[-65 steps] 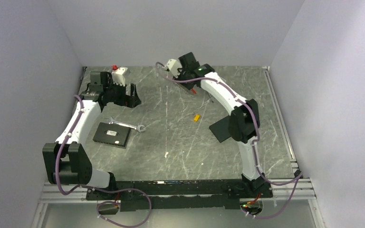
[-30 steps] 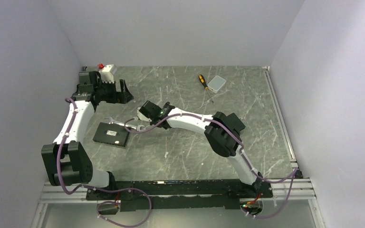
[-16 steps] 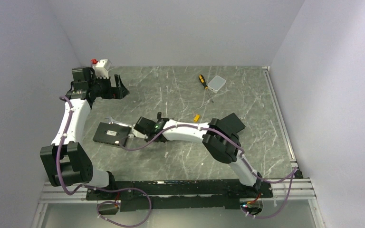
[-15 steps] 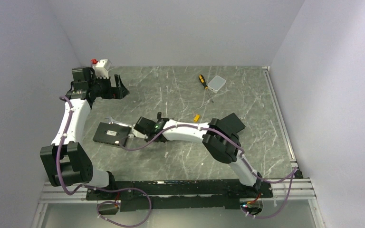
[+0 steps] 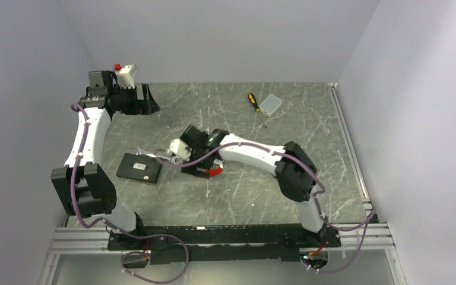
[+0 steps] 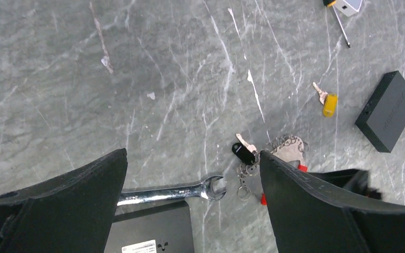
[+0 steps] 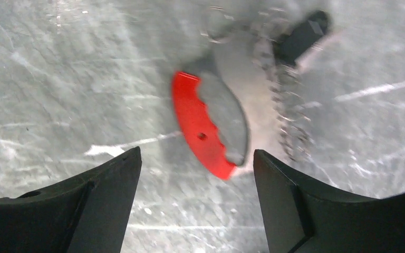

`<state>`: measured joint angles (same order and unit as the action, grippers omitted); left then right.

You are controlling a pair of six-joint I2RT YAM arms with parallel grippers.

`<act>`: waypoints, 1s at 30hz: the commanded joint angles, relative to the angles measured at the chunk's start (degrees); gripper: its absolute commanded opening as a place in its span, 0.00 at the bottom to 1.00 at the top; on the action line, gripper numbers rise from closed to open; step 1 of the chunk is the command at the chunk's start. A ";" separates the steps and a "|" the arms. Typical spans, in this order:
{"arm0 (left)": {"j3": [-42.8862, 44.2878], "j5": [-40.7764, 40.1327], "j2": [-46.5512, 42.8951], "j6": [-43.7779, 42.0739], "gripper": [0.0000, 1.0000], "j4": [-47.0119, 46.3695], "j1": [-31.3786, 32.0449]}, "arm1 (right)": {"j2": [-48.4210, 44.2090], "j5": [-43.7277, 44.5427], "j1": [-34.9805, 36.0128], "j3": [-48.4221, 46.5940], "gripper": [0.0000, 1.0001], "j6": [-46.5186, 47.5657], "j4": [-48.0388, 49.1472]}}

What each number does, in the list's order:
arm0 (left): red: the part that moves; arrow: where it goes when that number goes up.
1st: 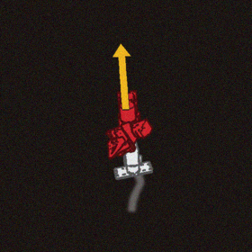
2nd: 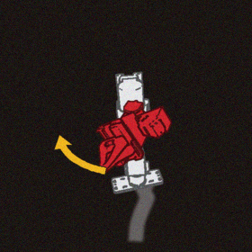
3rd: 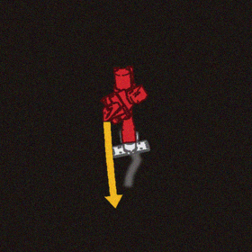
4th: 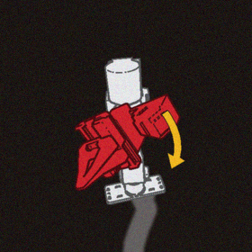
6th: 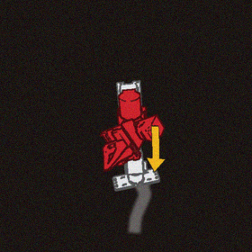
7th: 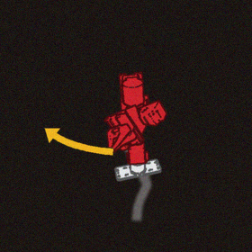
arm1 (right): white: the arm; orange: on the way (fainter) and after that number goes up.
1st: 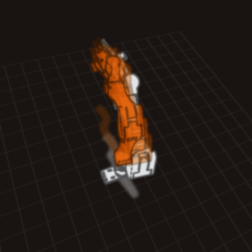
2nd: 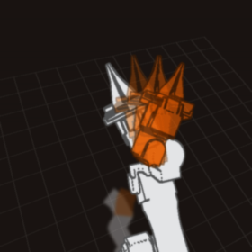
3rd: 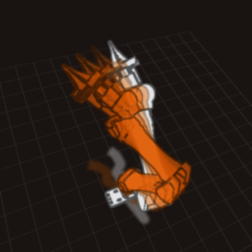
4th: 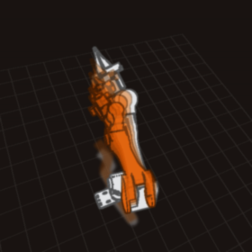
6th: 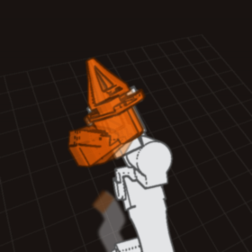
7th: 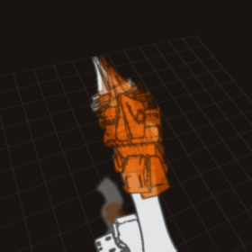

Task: Remove the keys from the keyring

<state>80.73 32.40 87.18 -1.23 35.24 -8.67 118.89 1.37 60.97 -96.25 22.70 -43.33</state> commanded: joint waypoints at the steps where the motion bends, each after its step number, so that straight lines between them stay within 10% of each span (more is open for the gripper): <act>1: 8.21 1.14 4.23 -1.17 0.99 6.67 -0.55 | -9.96 -8.98 -8.81 0.13 0.82 -2.24 0.74; 16: 26.68 -3.30 15.33 -4.52 0.99 15.39 -0.58 | -29.44 -34.41 -50.03 9.90 1.00 -14.92 12.38; 30: -0.45 -7.52 6.84 -6.46 0.99 8.10 -0.57 | -30.98 -42.56 -72.54 32.38 1.00 -9.90 18.16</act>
<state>85.69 26.81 100.49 -6.50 46.94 -9.08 90.43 -38.44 -11.16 -68.90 9.98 -29.10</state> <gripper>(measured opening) 0.992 0.994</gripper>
